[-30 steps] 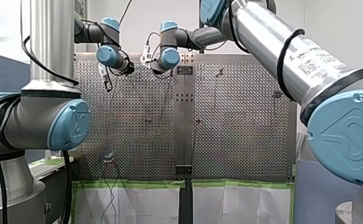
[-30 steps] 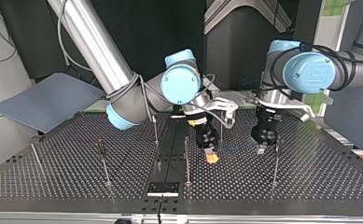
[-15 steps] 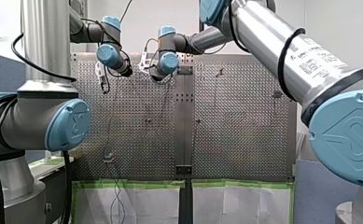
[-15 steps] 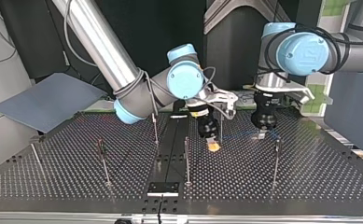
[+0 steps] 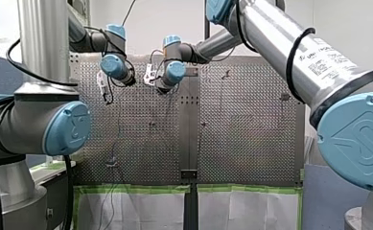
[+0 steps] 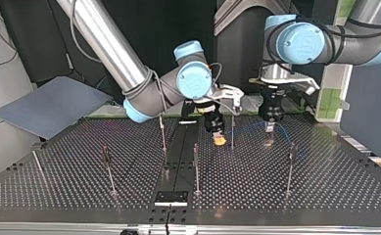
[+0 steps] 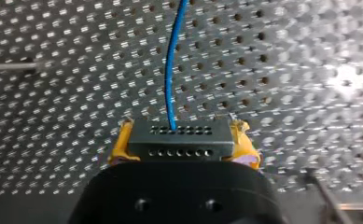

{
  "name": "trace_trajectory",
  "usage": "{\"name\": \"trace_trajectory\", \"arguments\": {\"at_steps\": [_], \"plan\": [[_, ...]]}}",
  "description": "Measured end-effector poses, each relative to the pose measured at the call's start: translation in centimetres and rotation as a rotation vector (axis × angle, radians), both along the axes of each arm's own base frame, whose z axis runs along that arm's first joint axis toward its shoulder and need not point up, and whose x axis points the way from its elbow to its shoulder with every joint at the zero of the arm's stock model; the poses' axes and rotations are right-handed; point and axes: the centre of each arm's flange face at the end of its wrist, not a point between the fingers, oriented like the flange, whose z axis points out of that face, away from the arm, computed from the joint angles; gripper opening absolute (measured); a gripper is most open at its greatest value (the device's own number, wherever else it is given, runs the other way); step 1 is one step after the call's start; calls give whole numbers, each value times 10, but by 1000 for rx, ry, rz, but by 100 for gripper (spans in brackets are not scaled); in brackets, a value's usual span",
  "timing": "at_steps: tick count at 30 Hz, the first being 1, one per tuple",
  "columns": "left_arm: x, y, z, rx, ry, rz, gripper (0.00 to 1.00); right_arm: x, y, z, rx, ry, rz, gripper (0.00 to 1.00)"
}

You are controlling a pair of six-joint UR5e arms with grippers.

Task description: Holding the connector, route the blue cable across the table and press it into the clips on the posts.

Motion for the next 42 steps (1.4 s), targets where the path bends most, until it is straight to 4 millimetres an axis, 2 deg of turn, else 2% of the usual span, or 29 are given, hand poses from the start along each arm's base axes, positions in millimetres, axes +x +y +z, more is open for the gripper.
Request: {"name": "trace_trajectory", "arguments": {"at_steps": [18, 24, 33, 38, 42], "plan": [[-26, -21, -126, -8, 174, 6, 0, -22, 15, -70, 82, 130, 0, 0], [-38, -21, -164, -21, 225, 8, 0, -32, 22, -93, 107, 174, 1, 0], [-52, -15, -192, -36, 243, 8, 0, -42, 24, -116, 125, 197, -6, 0], [-44, -19, -202, -60, 233, -22, 0, -46, 18, -121, 122, 192, -11, 0], [-28, -25, -203, -99, 200, -60, 0, -48, 13, -123, 120, 188, -8, 0]]}}
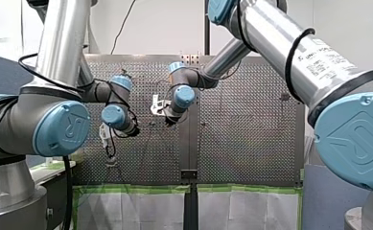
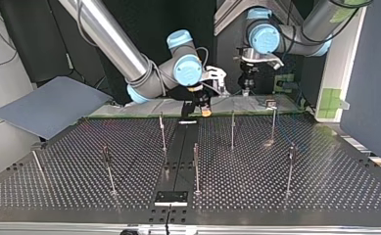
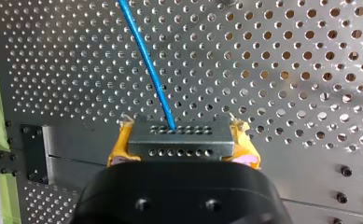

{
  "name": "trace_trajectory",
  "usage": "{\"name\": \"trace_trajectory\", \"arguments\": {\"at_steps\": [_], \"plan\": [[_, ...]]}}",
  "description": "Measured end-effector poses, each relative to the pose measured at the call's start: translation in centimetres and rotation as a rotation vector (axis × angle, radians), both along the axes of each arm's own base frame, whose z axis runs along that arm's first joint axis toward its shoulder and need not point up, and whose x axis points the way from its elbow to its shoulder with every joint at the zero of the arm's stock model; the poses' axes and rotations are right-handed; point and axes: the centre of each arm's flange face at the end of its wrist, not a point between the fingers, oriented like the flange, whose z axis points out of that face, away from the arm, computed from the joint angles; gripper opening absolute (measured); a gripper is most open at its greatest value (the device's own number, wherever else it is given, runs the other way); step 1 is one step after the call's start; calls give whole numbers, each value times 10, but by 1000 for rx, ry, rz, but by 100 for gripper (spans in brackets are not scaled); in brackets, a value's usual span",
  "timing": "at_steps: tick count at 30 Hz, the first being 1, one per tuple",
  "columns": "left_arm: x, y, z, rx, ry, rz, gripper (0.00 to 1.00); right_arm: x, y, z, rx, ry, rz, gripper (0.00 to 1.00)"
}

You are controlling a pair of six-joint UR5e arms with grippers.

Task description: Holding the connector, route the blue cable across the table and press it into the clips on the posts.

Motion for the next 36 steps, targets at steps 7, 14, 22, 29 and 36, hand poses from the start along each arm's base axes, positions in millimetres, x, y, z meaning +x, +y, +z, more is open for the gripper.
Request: {"name": "trace_trajectory", "arguments": {"at_steps": [7, 14, 22, 29, 36], "plan": [[26, -2, 15, -44, -88, -16, 0, -5, -11, -2, -3, -4, -13, 0], [35, 9, 8, -40, -84, 12, 0, -11, -25, -5, -2, -18, -21, 0], [48, 14, -4, -28, -88, -1, 0, -7, -29, -23, 11, -28, 15, 0], [59, 16, 2, -34, -112, -13, 0, -3, -35, -24, 1, -73, 29, 0], [64, 21, 1, -35, -115, -10, 0, -2, -42, -23, -6, -107, 43, 0]]}}
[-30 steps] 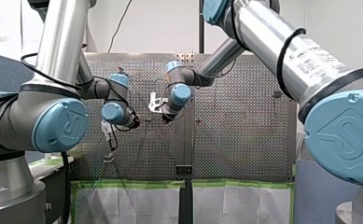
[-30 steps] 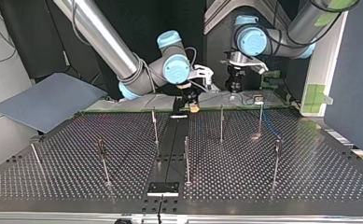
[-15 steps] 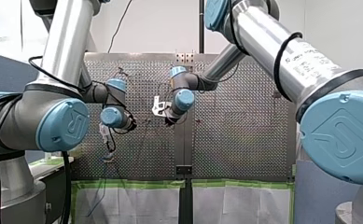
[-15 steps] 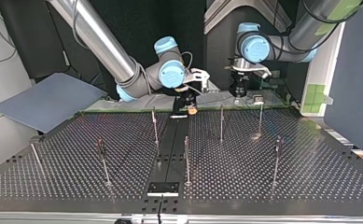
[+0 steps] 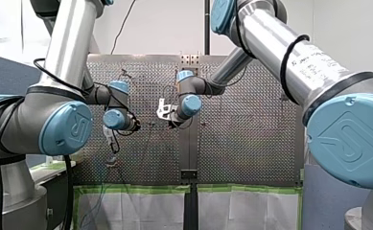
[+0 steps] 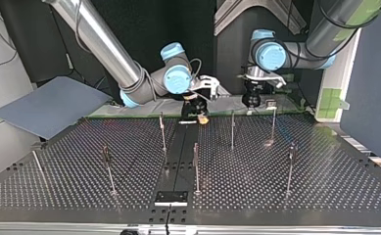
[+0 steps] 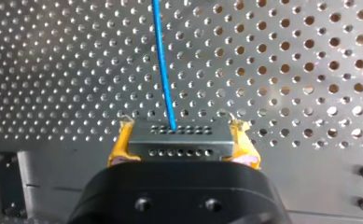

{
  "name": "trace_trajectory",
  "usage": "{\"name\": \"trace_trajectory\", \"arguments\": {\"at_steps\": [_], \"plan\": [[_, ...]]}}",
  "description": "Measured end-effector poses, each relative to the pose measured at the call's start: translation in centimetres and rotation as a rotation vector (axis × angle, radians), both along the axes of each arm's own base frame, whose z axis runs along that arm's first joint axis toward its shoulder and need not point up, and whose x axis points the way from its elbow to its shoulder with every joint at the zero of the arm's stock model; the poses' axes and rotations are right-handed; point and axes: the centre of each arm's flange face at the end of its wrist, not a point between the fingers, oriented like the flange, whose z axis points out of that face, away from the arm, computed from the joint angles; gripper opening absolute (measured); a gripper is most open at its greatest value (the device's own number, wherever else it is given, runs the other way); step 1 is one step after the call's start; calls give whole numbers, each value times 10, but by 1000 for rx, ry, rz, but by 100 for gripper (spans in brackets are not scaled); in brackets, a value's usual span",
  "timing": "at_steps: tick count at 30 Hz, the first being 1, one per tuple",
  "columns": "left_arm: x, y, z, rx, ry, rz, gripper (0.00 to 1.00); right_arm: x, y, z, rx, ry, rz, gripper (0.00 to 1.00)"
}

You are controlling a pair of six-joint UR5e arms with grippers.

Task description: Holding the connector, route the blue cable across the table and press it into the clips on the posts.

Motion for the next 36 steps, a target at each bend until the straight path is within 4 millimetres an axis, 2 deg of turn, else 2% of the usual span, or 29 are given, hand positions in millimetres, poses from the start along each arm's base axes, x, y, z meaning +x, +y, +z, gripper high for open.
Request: {"name": "trace_trajectory", "arguments": {"at_steps": [6, 15, 20, 27, 36], "plan": [[14, -1, -8, 0, -4, -17, 0, 2, -6, 0, -3, -37, 13, 0], [28, 5, -11, 0, -5, -13, 0, -4, -18, -15, 14, -40, 7, 0], [35, 7, -10, 0, -15, -18, 0, -10, -27, -16, 15, -42, -5, 0], [58, 9, -19, 10, -18, -24, 0, -16, -40, -12, 16, -53, -5, 0], [86, 19, -2, 17, -35, -7, 0, -22, -56, -5, 3, -65, -21, 0]]}}
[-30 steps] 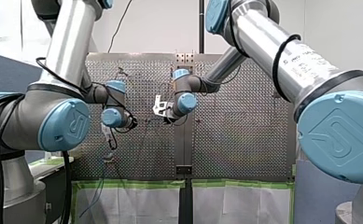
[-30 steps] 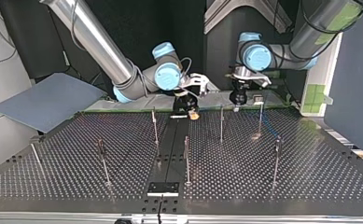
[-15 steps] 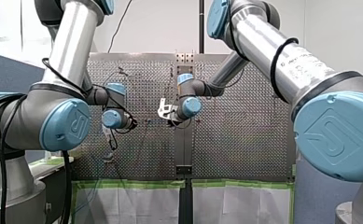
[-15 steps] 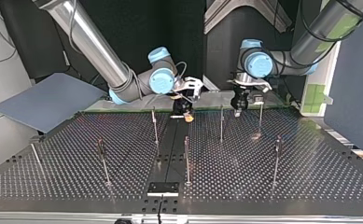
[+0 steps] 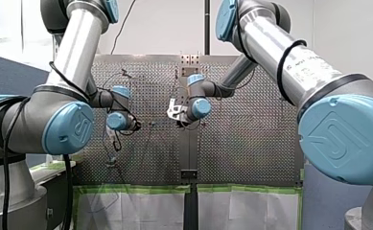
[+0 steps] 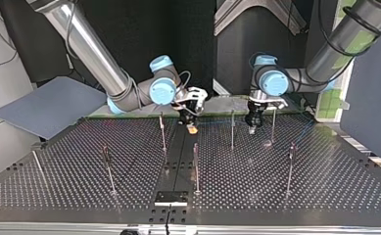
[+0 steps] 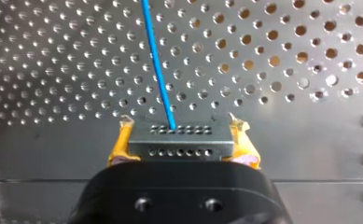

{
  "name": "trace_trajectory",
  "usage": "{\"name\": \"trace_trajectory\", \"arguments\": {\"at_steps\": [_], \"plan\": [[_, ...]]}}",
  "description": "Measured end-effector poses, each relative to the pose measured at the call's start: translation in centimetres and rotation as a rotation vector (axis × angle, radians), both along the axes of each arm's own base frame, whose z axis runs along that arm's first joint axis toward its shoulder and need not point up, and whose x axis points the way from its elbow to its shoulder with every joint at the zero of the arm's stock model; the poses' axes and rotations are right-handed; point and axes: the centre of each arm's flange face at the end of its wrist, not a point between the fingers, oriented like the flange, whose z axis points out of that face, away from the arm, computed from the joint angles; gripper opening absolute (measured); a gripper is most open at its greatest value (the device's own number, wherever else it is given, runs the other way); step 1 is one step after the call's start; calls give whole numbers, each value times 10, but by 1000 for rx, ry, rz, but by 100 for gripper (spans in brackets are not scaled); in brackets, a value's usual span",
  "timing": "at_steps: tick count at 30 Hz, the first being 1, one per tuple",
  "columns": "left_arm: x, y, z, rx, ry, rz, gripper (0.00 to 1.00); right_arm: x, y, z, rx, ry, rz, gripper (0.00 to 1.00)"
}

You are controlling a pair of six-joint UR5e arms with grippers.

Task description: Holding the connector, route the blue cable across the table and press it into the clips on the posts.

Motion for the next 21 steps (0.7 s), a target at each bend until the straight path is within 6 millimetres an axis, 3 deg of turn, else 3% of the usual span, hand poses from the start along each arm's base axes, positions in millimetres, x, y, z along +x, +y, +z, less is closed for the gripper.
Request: {"name": "trace_trajectory", "arguments": {"at_steps": [3, 4, 5, 7, 8, 9, 10, 11, 13, 21], "plan": [[5, 2, 4, 4, -7, 3, 0, -1, -3, 1, -2, -1, -4, 0], [6, 2, 5, 8, -6, 3, 9, -2, -3, 1, -3, -1, -4, 0], [6, 2, 5, 13, -3, 4, 30, -2, -4, 1, -3, -1, -5, 0], [5, 2, 4, 26, 8, 8, 36, -2, -4, 1, -3, 0, -5, 0], [4, 2, 4, 33, 14, 11, 59, -2, -4, 1, -3, 0, -5, 0], [3, 1, 3, 44, 22, 16, 59, -3, -4, 1, -2, 1, -6, 0], [1, 1, 2, 51, 29, 20, 73, -3, -5, 1, -2, 2, -6, 0], [0, 0, 1, 59, 37, 24, 94, -3, -5, 1, -1, 3, -7, 0], [-3, -1, -1, 78, 55, 32, 100, -5, -6, 1, 3, 9, -9, 0], [-21, -10, -8, 161, 132, 43, 100, -15, -8, -2, 34, 51, -20, 0]]}}
